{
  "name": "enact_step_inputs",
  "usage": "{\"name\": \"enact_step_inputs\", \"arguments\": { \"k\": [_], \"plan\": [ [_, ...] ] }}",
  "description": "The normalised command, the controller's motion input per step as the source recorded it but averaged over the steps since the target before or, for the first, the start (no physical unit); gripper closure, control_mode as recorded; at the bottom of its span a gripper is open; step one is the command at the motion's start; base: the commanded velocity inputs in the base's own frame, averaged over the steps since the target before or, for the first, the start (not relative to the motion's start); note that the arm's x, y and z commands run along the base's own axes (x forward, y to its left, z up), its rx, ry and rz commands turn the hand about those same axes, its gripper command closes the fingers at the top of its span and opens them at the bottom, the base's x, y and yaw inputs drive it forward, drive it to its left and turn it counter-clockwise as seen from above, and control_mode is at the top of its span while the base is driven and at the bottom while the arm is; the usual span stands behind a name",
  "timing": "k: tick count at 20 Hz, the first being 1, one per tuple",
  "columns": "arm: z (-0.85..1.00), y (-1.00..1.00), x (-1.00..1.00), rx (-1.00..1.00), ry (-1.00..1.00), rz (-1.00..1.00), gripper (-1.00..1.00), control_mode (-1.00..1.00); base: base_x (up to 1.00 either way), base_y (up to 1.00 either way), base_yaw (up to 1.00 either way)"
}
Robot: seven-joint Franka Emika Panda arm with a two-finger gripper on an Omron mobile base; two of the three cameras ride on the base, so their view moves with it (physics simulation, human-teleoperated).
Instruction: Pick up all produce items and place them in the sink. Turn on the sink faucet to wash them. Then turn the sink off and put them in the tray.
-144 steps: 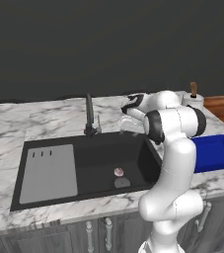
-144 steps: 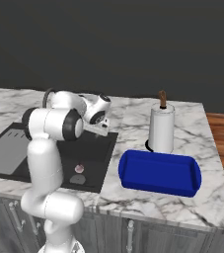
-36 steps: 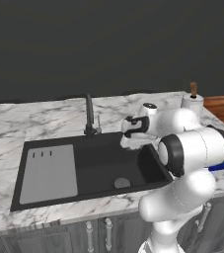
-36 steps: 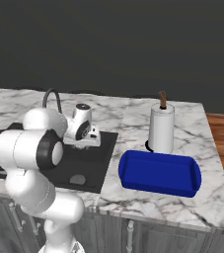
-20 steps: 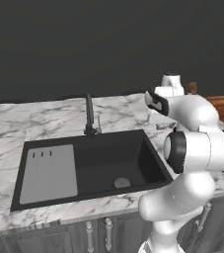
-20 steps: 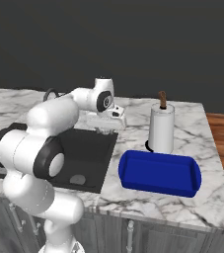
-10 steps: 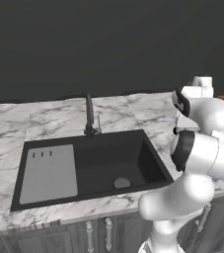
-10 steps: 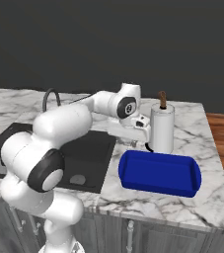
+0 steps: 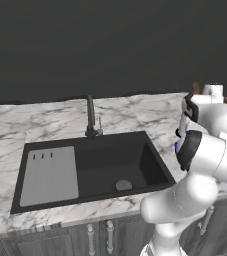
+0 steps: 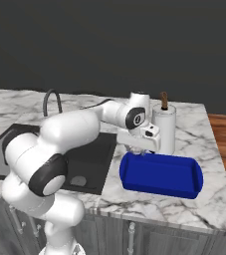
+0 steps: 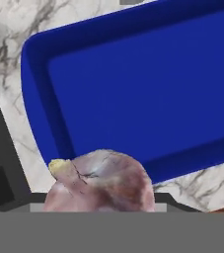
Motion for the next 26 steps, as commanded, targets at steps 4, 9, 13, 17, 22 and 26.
{"name": "enact_step_inputs", "arguments": {
  "k": [4, 9, 13, 17, 22, 26],
  "plan": [
    [-0.52, -0.43, 0.14, 0.01, 0.04, 0.00, 1.00, -1.00, 0.00, 0.00, 0.00],
    [-0.52, -0.40, 0.11, 0.03, 0.04, 0.00, 1.00, -1.00, 0.00, 0.00, 0.00],
    [-0.50, -0.30, 0.25, 0.07, 0.00, 0.00, 1.00, -1.00, 0.00, 0.00, 0.00],
    [-0.38, -0.24, 0.36, 0.09, 0.00, 0.00, 1.00, -1.00, 0.00, 0.00, 0.00],
    [-0.37, -0.22, 0.35, 0.07, 0.00, 0.00, 1.00, -1.00, 0.00, 0.00, 0.00],
    [-0.31, -0.22, 0.11, 0.03, 0.00, 0.00, 1.00, -1.00, 0.00, 0.00, 0.00]
  ]
}}
